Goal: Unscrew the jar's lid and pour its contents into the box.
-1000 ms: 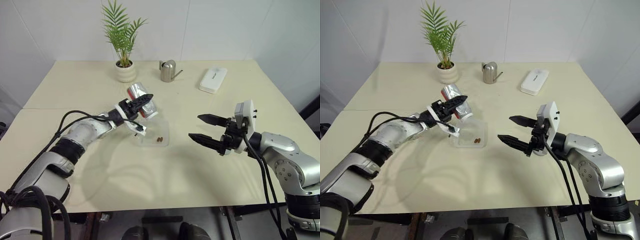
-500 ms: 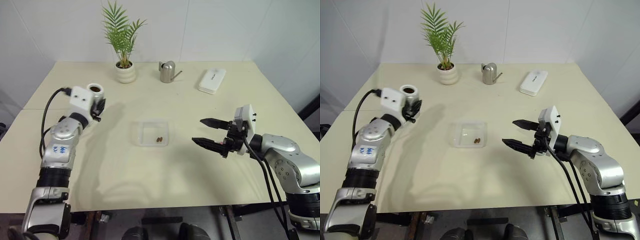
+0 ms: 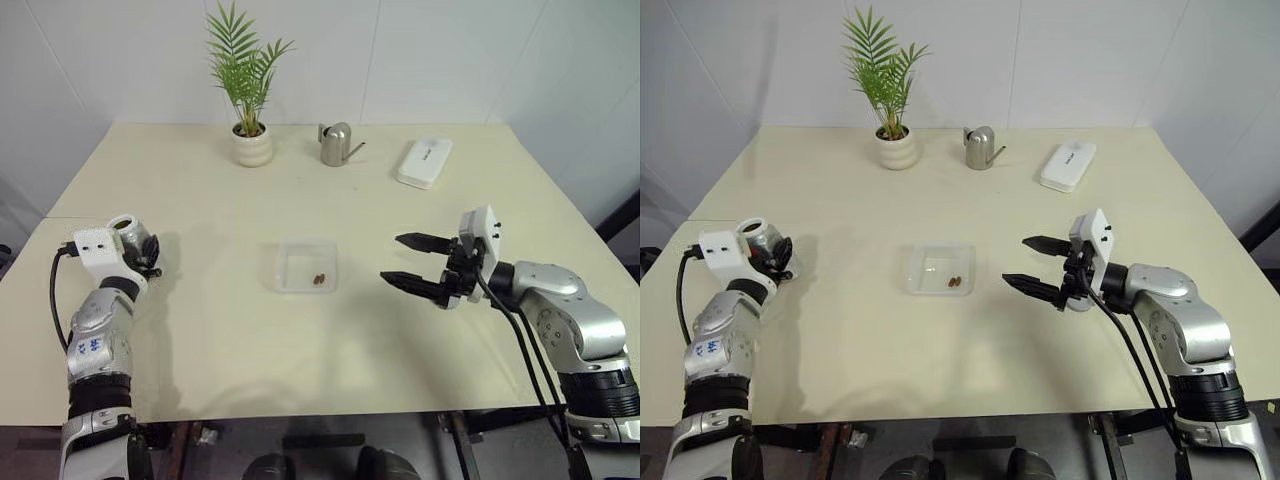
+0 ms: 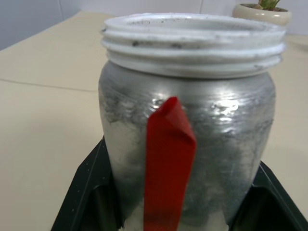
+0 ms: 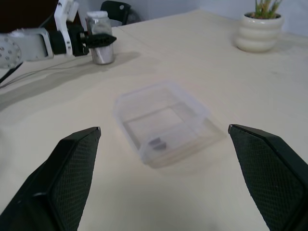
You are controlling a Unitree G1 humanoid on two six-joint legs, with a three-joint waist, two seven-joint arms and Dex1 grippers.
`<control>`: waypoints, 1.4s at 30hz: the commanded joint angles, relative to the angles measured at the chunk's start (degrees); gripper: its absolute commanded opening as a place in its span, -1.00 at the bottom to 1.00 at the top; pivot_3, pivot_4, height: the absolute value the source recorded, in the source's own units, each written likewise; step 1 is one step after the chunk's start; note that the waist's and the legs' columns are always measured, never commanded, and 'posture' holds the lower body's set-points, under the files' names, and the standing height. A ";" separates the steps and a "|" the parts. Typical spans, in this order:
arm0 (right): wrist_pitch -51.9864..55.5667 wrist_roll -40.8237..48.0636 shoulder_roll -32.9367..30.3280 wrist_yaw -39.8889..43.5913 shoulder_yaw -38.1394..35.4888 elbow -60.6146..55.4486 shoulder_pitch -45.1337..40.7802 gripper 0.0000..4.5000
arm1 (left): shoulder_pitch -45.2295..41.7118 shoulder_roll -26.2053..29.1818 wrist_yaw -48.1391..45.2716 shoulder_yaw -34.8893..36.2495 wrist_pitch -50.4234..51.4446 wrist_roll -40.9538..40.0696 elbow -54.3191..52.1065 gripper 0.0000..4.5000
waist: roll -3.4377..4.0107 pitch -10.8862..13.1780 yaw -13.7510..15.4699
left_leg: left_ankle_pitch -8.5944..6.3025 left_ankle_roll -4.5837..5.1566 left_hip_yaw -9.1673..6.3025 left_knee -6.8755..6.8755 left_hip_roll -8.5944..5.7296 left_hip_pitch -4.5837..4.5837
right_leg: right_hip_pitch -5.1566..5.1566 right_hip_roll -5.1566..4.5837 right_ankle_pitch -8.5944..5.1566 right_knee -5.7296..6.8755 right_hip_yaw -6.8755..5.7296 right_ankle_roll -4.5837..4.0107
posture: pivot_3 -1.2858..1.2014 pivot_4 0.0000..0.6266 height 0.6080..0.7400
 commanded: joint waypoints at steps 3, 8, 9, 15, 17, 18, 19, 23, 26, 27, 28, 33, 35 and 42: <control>-0.93 0.11 0.87 0.18 -0.10 -0.88 -1.23 0.99 | 1.84 0.22 -1.11 0.75 -5.34 0.69 1.28 -0.12 | -0.01 -0.01 -0.10 | -0.01 0.00 0.01 0.00 0.00 0.00 | 0.00 0.00 0.00 0.00 0.01 0.00 | 0.03 -0.52 1.00; -1.01 0.08 1.03 0.88 0.31 -0.17 -2.46 1.00 | 3.70 0.92 0.04 1.03 -6.07 1.27 2.33 0.56 | -0.02 -0.01 -0.69 | -0.03 -0.01 0.02 -0.01 0.01 0.02 | -0.01 0.00 0.00 0.01 0.02 0.00 | 0.03 -0.52 1.00; -1.01 0.06 1.01 1.15 0.37 0.00 -2.75 1.00 | 4.49 1.26 -0.02 0.89 -6.45 1.69 1.65 0.70 | -0.02 -0.01 -0.81 | -0.03 -0.01 0.02 -0.01 0.02 0.02 | -0.01 0.00 0.01 0.02 0.01 -0.01 | 0.03 -0.52 1.00; -0.91 0.11 1.23 2.14 0.58 0.28 -3.37 1.00 | 9.94 1.85 -0.72 1.89 -4.79 0.75 -5.61 1.00 | -0.02 -0.02 -0.88 | -0.07 -0.02 0.03 -0.03 0.04 0.01 | -0.04 0.00 0.01 -0.01 0.02 -0.01 | 0.03 -0.52 1.00; -0.74 0.31 1.30 2.38 0.54 0.10 -3.21 1.00 | 13.20 2.66 -0.83 2.38 -3.78 1.06 -9.42 1.00 | -0.02 -0.01 -0.95 | -0.09 -0.03 0.04 -0.03 0.05 0.01 | -0.04 -0.01 0.01 -0.02 0.02 -0.01 | 0.03 -0.52 1.00; -0.71 0.37 1.27 2.61 0.51 0.06 -3.10 1.00 | 15.16 3.14 -1.81 2.64 -2.96 0.56 -11.75 1.00 | -0.02 -0.02 -1.04 | -0.11 -0.03 0.04 -0.04 0.06 0.02 | -0.04 -0.01 0.01 -0.02 0.03 -0.01 | 0.03 -0.52 1.00; -0.68 0.43 1.18 2.91 0.46 0.15 -3.06 1.00 | 17.26 3.93 -2.41 2.62 -2.71 1.17 -14.00 1.00 | -0.02 -0.01 -1.12 | -0.13 -0.03 0.06 -0.04 0.08 0.02 | -0.05 -0.01 0.01 -0.03 0.03 -0.02 | 0.03 -0.52 1.00; -0.91 0.28 0.33 5.02 0.50 0.93 -2.93 1.00 | 26.43 7.41 -6.33 4.52 1.02 0.37 -21.85 1.00 | -0.02 -0.01 -1.06 | -0.19 -0.08 0.10 -0.05 0.13 0.04 | -0.10 -0.01 -0.02 -0.02 0.04 -0.06 | 0.03 -0.52 1.00; -1.55 -0.05 -0.09 6.56 0.33 1.91 -3.15 1.00 | 30.49 10.86 -10.44 4.34 3.04 0.55 -25.89 1.00 | -0.01 -0.01 -0.87 | -0.27 -0.11 0.09 -0.06 0.17 0.04 | -0.12 -0.01 -0.04 -0.02 0.02 -0.09 | 0.03 -0.52 1.00; -1.93 -0.23 -0.17 7.03 0.33 2.05 -3.01 1.00 | 31.72 12.43 -13.20 3.18 1.57 1.46 -27.77 1.00 | -0.01 -0.01 -0.70 | -0.32 -0.13 0.06 -0.06 0.18 0.04 | -0.11 -0.01 -0.04 -0.02 0.01 -0.10 | 0.03 -0.52 1.00; -2.26 -0.41 -0.18 7.37 0.30 2.20 -2.86 1.00 | 32.57 13.62 -15.45 2.18 0.41 2.05 -29.32 1.00 | -0.02 -0.01 -0.58 | -0.36 -0.19 0.04 -0.06 0.17 0.03 | -0.11 -0.02 -0.04 -0.03 0.00 -0.11 | 0.03 -0.52 1.00; -6.56 -2.37 0.14 7.27 -0.68 3.14 -2.18 1.00 | 30.24 16.65 -23.42 -0.96 -6.32 1.94 -33.44 1.00 | 0.01 -0.01 -0.33 | -0.53 -0.42 0.06 -0.09 0.16 0.03 | -0.13 -0.10 -0.01 -0.08 0.01 -0.18 | 0.03 -0.52 1.00; -7.50 -2.80 -0.34 6.95 -1.50 3.79 -2.17 1.00 | 28.22 17.42 -27.91 -2.88 -6.42 -0.22 -34.36 1.00 | 0.01 0.00 -0.48 | -0.51 -0.42 0.08 -0.12 0.17 0.03 | -0.16 -0.08 -0.01 -0.07 0.00 -0.18 | 0.03 -0.52 1.00; -6.69 -2.45 -3.21 6.48 -3.77 4.28 -0.38 1.00 | 22.60 19.45 -40.29 -6.10 -8.00 -3.83 -31.79 1.00 | 0.04 0.01 -1.07 | -0.39 -0.16 0.32 -0.15 0.23 0.04 | -0.19 0.06 -0.02 -0.14 -0.05 -0.20 | 0.03 -0.52 1.00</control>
